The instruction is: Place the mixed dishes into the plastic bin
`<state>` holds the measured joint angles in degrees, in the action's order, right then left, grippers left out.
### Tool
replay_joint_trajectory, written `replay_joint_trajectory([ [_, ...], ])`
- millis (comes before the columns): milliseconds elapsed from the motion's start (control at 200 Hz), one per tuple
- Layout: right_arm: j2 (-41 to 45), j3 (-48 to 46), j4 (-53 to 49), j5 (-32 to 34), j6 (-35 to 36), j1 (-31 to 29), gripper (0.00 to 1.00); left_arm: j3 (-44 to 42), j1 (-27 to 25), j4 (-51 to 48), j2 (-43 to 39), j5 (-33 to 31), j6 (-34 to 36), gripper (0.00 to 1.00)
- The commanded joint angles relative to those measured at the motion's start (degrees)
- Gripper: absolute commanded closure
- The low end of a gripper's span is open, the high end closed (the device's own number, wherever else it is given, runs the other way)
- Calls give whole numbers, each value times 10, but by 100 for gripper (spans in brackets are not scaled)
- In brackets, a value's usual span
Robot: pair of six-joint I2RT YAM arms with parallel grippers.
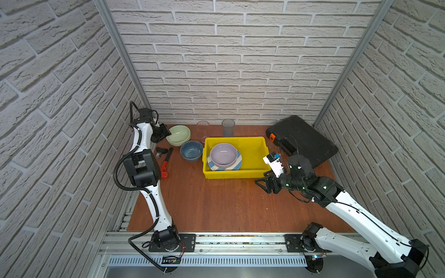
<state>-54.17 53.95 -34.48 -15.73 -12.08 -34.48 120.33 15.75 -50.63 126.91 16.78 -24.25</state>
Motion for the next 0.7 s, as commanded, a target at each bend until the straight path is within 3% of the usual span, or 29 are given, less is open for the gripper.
replay_joint_trajectory([
  [0, -2, 6, 10, -1, 6, -4, 29, 33, 5, -32, 24, -6, -7, 42],
  [695, -12, -6, 23, -8, -11, -5, 41, 78, 2, -14, 109, 11, -42, 48],
])
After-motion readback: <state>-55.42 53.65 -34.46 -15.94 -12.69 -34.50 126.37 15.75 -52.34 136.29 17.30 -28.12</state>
